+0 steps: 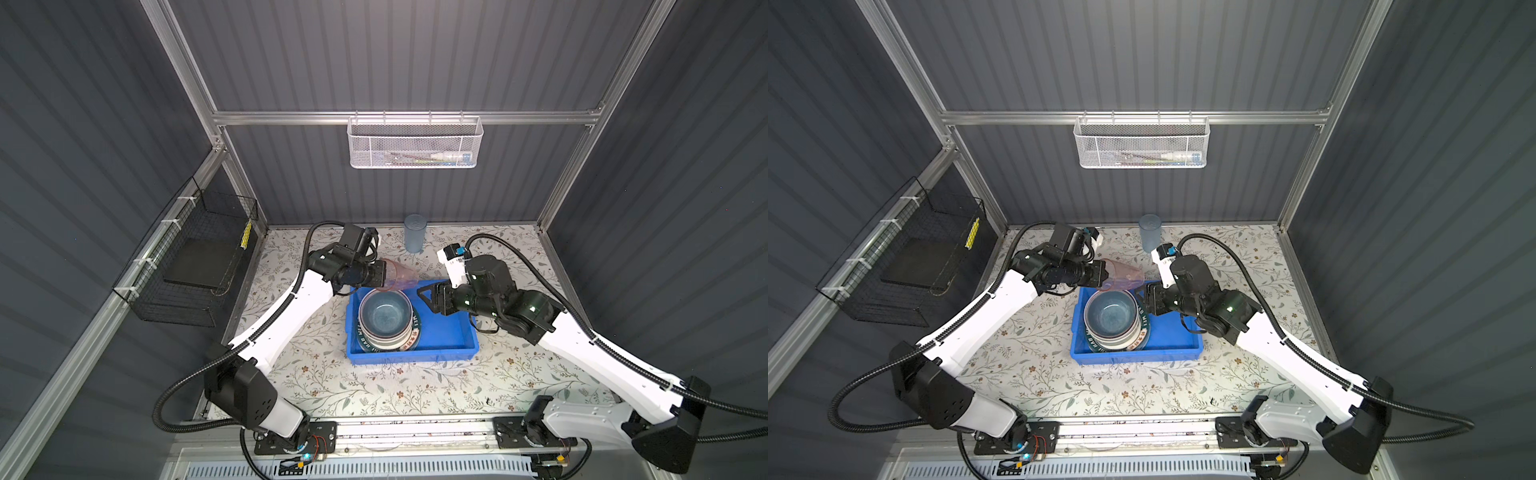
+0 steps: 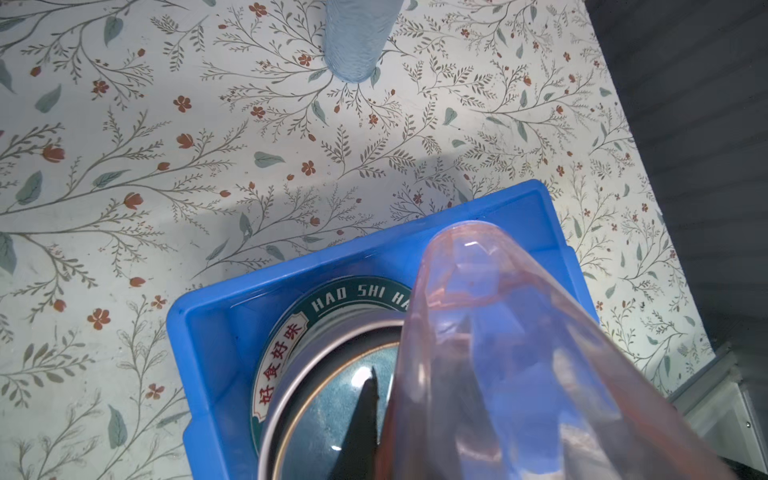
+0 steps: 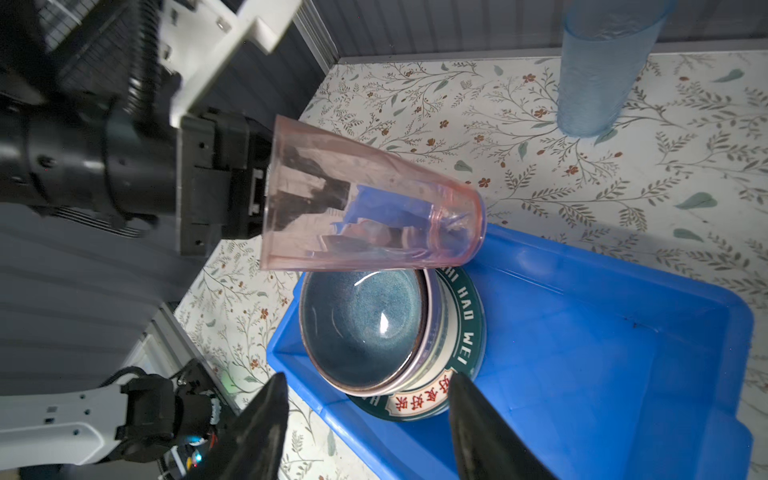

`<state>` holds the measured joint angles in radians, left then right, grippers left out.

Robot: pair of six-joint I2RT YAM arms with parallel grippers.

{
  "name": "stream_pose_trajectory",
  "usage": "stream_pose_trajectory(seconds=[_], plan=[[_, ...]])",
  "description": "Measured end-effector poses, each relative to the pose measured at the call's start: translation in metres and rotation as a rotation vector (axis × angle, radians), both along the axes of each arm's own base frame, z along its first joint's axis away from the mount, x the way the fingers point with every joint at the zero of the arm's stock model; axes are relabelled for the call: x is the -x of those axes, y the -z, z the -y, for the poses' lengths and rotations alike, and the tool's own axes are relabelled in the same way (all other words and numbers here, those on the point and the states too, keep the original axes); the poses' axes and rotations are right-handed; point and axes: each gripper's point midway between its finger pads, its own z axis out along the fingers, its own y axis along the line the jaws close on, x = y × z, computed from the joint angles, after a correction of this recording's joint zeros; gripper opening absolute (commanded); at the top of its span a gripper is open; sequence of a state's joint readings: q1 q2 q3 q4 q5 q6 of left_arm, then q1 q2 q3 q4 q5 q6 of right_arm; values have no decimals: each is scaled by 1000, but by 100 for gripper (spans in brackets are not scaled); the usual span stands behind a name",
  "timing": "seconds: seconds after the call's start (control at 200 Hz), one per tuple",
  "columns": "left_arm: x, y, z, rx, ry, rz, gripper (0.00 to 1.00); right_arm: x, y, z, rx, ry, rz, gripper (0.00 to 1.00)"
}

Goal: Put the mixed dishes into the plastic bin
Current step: 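Hand the pink cup from the left gripper to the right gripper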

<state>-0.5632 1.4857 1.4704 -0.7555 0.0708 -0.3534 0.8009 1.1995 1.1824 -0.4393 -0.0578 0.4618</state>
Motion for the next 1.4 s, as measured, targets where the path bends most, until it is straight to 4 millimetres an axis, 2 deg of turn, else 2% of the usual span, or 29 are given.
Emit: stream_pose_trajectory(seconds=[0.115, 0.2, 0.355, 0.475, 0.715, 0.871, 1.031, 1.151, 1.401], plan=[[10, -17, 7, 29, -16, 38, 6, 2, -10, -8, 15, -1, 32, 54], [20, -22, 19, 33, -5, 52, 6, 7, -19, -11, 12, -8, 51, 52], [34, -15, 33, 7, 7, 52, 6, 11, -33, -10, 7, -4, 76, 50], [40, -10, 43, -30, 13, 69, 6, 10, -36, -7, 14, 10, 82, 49], [44, -1, 64, -99, 26, 93, 6, 6, -26, -3, 68, 37, 60, 48], [45, 0, 66, -116, 24, 106, 6, 0, -17, -1, 109, 70, 42, 45], [46, -2, 66, -132, 20, 120, 7, -8, 2, 3, 187, 119, 12, 43], [47, 0, 63, -149, 15, 120, 8, -10, 4, 2, 204, 134, 9, 41], [47, 0, 62, -160, 8, 124, 11, -16, 5, 1, 236, 168, 18, 23]])
